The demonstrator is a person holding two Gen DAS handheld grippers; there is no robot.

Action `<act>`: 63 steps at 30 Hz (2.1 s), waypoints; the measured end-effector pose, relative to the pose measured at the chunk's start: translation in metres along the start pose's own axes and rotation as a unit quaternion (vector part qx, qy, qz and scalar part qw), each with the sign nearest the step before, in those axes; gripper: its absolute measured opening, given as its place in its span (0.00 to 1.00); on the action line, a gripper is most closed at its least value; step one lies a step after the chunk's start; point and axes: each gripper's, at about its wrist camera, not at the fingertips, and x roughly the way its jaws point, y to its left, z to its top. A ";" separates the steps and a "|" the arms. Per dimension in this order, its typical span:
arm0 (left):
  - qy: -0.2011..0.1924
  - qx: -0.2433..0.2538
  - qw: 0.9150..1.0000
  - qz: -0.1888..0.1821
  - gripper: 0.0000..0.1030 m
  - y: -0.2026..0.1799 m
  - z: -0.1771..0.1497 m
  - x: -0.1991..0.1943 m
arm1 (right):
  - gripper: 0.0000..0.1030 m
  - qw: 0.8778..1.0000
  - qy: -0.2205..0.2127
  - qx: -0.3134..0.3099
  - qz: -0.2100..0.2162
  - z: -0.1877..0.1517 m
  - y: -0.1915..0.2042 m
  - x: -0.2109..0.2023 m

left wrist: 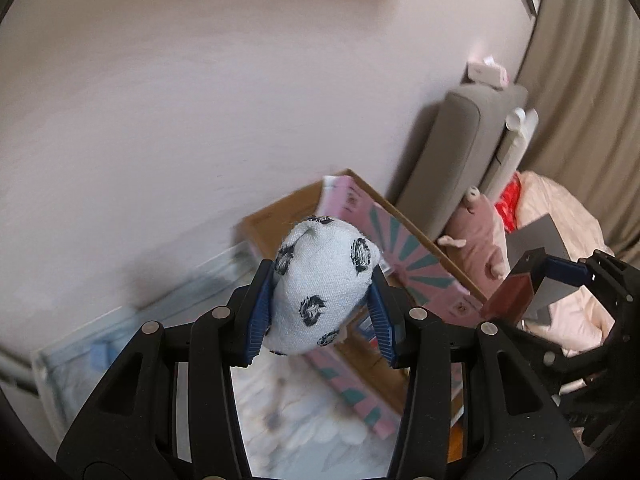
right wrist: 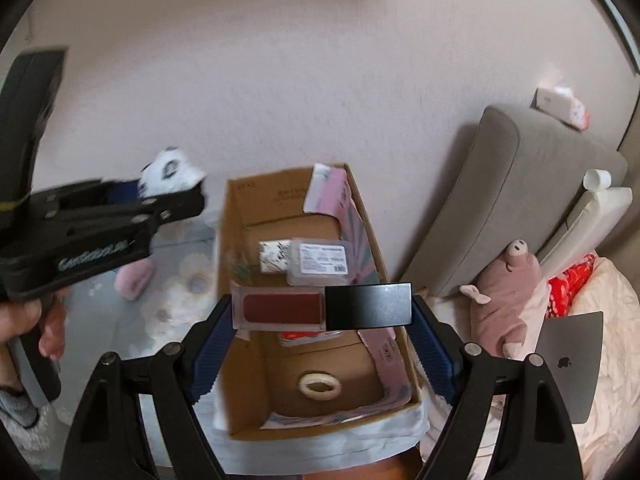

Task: Organize objects
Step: 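Carry the panda plush and lipstick over the cardboard box with both tools, then open both tools to drop the panda plush and lipstick into the box, then move both tools back over the tray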

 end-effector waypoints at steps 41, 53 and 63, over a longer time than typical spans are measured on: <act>0.153 0.073 0.986 0.001 1.00 -0.005 0.039 0.207 | 0.98 0.990 0.098 -0.035 0.097 0.002 -0.005 0.129; 0.100 0.064 0.993 0.004 1.00 0.001 0.048 0.140 | 0.98 0.993 0.063 -0.051 0.085 0.005 0.001 0.069; 0.003 0.050 0.998 0.032 1.00 0.006 0.046 0.003 | 0.98 0.996 -0.019 -0.081 0.039 0.017 0.037 -0.007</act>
